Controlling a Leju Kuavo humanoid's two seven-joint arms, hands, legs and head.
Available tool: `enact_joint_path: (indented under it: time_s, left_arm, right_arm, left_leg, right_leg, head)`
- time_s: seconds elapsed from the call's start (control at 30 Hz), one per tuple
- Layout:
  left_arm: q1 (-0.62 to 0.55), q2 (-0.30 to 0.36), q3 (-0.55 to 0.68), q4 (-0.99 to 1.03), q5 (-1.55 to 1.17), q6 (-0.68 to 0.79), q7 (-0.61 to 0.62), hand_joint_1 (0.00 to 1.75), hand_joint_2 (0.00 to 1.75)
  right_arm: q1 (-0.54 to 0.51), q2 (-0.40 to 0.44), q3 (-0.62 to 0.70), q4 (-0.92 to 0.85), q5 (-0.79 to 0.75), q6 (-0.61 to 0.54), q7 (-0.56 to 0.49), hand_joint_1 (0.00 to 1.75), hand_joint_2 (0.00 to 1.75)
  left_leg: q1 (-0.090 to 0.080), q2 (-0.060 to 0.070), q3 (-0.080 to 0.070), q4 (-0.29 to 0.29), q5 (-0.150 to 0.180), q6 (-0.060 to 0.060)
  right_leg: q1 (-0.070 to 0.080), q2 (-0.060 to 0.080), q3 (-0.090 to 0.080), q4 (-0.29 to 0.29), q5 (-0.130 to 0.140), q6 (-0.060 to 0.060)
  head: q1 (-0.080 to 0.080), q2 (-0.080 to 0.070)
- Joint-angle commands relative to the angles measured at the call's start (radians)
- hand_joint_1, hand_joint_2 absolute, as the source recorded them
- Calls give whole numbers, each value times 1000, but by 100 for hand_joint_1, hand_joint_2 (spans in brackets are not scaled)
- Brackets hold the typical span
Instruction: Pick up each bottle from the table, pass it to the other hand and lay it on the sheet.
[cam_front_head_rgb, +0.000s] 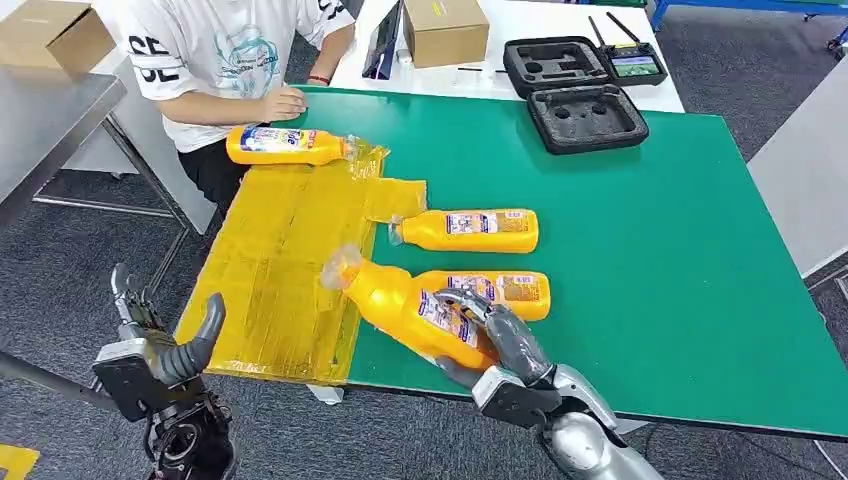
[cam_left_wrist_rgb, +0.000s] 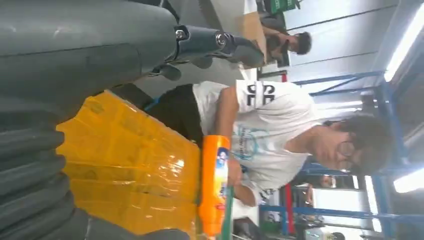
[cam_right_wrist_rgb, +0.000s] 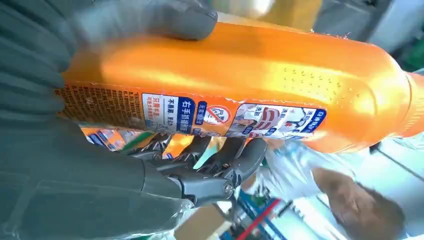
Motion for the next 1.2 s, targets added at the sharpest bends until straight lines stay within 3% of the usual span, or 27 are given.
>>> enact_joint_path:
  time_s: [0.03, 0.2, 0.23, 0.33, 0.4, 0.57, 0.73, 1.07, 1.2]
  left_arm:
    - [32, -3, -9, -108, 34, -39, 8, 0, 175]
    - [32, -3, -9, -108, 34, -39, 8, 0, 175]
    - [37, -6, -7, -112, 51, -60, 8, 0, 175]
    - [49, 1, -48, -84, 137, -202, 8, 0, 175]
    - [47, 31, -134, -75, 248, -344, 81, 0, 175]
    - [-54, 52, -302, 49, 373, -568, 195, 0, 175]
    - [-165, 40, -398, 167, 403, -625, 250, 0, 175]
    - [-177, 46, -414, 188, 412, -640, 257, 0, 175]
    - [-209, 39, -436, 234, 419, -656, 262, 0, 175]
  right_arm:
    - [-13, 91, -42, 65, -11, -33, -22, 175, 175]
    - [-13, 91, -42, 65, -11, -33, -22, 175, 175]
    - [-9, 99, -47, 74, -11, -33, -22, 169, 175]
    - [11, 170, -89, 112, 26, -81, -59, 173, 175]
    - [-5, 221, -112, 191, 40, -107, -94, 175, 175]
    - [-25, 290, -166, 342, -16, -145, -190, 173, 175]
    - [-7, 337, -150, 343, 27, -107, -190, 162, 175]
    - [-7, 345, -156, 344, 30, -94, -187, 166, 175]
    - [-7, 349, -157, 356, 45, -85, -187, 164, 175]
  left_leg:
    - [0, 3, 5, 0, -3, 1]
    - [0, 0, 2, 0, -1, 1]
    - [0, 1, 8, 0, -4, 1]
    - [0, 1, 4, -1, -2, 1]
    - [0, 1, 5, -2, -1, 1]
    - [0, -1, 7, -2, -1, 1]
    - [0, -2, 4, -2, 0, 1]
    - [0, -1, 10, -1, -4, 1]
    - [0, -1, 4, -1, -1, 1]
  right_leg:
    - [1, 2, 4, -1, -2, -2]
    - [0, 0, 2, -1, -1, -1]
    - [1, 0, 8, -1, -3, -3]
    - [0, 1, 3, -1, -1, -1]
    - [0, 0, 4, -1, -1, -2]
    - [1, -2, 7, -2, -2, -2]
    - [0, -3, 4, -1, -1, -2]
    - [1, -2, 10, -2, -4, -3]
    - [0, -2, 4, -1, -1, -2]
  head:
    - [0, 0]
    - [0, 0]
    - [0, 0]
    - [0, 0]
    - [0, 0]
    - [0, 0]
    - [0, 0]
    - [0, 0]
    - [0, 0]
